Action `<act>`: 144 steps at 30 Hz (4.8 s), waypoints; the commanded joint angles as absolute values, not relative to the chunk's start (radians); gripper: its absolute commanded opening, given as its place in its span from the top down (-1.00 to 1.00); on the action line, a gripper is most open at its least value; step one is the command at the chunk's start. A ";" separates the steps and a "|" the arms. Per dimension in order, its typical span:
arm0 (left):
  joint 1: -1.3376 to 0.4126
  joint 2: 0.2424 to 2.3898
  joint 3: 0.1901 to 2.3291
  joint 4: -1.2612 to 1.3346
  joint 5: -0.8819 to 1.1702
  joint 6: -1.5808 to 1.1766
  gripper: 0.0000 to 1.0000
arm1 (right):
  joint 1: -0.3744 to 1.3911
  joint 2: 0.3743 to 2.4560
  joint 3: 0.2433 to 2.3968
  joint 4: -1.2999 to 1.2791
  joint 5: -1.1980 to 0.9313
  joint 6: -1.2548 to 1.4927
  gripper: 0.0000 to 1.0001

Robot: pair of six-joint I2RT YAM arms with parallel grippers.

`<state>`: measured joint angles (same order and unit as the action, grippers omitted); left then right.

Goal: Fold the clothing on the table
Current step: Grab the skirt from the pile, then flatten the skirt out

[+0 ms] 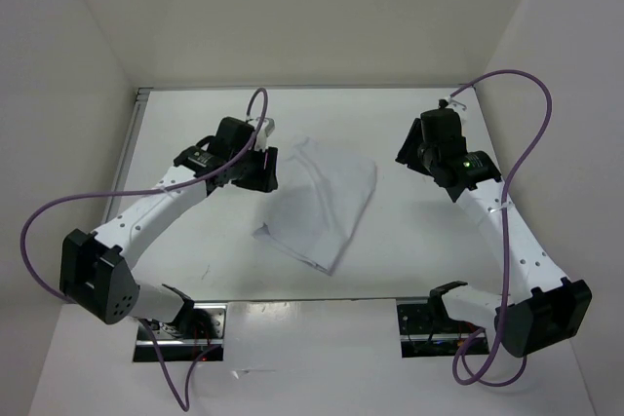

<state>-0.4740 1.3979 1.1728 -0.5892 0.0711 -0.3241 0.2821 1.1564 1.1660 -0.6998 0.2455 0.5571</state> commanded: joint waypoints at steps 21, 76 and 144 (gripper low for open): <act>-0.494 1.350 1.060 -0.557 0.135 -0.374 -0.31 | 0.275 1.147 1.172 -0.692 0.192 0.545 -0.10; -0.667 1.691 2.135 -0.684 0.359 -0.258 1.00 | 0.247 1.104 1.101 -0.647 0.179 0.545 -0.13; -0.499 1.660 0.979 -0.433 0.138 -0.528 1.00 | 0.402 1.875 1.514 -0.749 0.309 0.526 0.41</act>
